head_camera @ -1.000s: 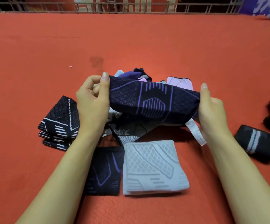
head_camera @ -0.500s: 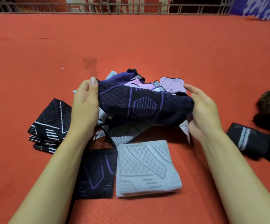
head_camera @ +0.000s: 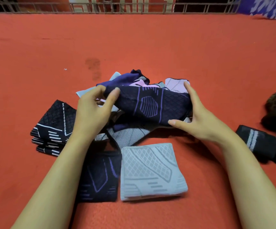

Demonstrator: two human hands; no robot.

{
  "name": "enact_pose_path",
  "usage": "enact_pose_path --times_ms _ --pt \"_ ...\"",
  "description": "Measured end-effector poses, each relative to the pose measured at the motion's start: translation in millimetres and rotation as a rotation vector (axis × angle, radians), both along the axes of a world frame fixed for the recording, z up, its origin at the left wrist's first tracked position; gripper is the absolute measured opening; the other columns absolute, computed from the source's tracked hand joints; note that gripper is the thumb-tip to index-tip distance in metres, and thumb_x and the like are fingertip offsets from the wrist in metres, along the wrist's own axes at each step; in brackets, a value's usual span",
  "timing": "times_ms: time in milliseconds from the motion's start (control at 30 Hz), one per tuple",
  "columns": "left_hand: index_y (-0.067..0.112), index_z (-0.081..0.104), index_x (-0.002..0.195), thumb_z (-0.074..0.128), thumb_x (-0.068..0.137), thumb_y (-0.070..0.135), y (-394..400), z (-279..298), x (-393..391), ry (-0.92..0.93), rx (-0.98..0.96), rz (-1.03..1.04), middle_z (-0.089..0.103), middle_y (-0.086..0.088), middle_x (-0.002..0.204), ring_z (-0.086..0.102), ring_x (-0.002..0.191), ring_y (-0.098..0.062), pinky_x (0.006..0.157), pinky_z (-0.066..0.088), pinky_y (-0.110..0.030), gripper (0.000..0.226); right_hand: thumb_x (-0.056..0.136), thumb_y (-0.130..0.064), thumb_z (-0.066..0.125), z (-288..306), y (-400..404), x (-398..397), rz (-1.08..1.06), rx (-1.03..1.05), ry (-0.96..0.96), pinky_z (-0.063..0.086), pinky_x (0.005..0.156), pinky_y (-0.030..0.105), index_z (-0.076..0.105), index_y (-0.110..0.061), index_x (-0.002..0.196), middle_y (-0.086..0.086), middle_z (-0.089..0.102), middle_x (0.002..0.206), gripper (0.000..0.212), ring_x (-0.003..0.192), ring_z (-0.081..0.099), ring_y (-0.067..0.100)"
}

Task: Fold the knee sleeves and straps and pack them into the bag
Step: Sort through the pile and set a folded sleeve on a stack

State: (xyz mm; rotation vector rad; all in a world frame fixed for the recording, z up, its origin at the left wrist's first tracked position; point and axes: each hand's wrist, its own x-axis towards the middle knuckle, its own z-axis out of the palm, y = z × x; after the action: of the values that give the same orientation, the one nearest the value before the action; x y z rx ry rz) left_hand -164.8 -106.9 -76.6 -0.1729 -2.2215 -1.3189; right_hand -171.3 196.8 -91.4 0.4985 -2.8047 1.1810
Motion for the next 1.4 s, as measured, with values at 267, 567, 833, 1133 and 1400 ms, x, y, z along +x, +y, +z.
enact_pose_path --times_ms 267,567,833,1133,1400 --pt "0.023 0.075 0.09 0.07 0.099 0.038 -2 8 1 0.102 0.242 0.076 0.071 0.007 0.117 0.067 0.108 -0.006 0.08 0.049 -0.017 0.018 0.097 -0.017 0.072 16 0 2 -0.114 -0.353 0.259 0.049 0.092 0.016 0.069 -0.026 0.13 -0.014 0.074 0.116 0.034 0.105 0.065 -0.009" --pt "0.026 0.052 0.072 0.055 0.108 0.041 6 9 2 0.102 0.209 0.059 0.048 0.02 0.062 0.04 0.063 0.003 0.061 0.035 -0.02 0.039 0.107 -0.034 0.056 15 -11 1 -0.269 -0.333 0.341 0.037 0.076 0.011 0.057 -0.036 0.088 -0.02 0.055 0.087 0.019 0.08 0.051 -0.009" --pt "0.025 0.05 0.068 0.05 0.11 0.038 4 -7 -7 -0.013 0.165 0.115 0.048 0.019 0.059 0.036 0.06 -0.001 0.059 0.033 -0.023 0.044 0.107 -0.037 0.039 -9 -13 -12 -0.437 -0.339 0.176 0.052 0.09 0.049 0.063 -0.019 0.106 0.001 0.07 0.103 0.029 0.098 0.063 0.024" --pt "0.004 0.063 0.085 0.053 0.107 0.044 10 -10 -7 -0.076 0.265 0.091 0.058 0.001 0.075 0.047 0.07 -0.008 0.066 0.04 -0.031 0.047 0.111 -0.018 0.036 -2 -13 -15 -0.526 -0.88 -0.173 0.038 0.05 0.023 0.059 -0.019 0.084 0.001 0.052 0.067 0.036 0.054 0.048 0.012" --pt "0.011 0.068 0.121 0.059 0.104 0.01 20 -3 -5 -0.246 0.781 -0.229 0.076 0.002 0.101 0.072 0.088 -0.01 0.071 0.059 -0.027 0.019 0.105 -0.009 0.054 -3 -24 -13 -0.254 -1.156 -0.309 0.056 0.068 0.038 0.07 -0.004 0.108 0.008 0.074 0.086 0.017 0.077 0.067 0.021"
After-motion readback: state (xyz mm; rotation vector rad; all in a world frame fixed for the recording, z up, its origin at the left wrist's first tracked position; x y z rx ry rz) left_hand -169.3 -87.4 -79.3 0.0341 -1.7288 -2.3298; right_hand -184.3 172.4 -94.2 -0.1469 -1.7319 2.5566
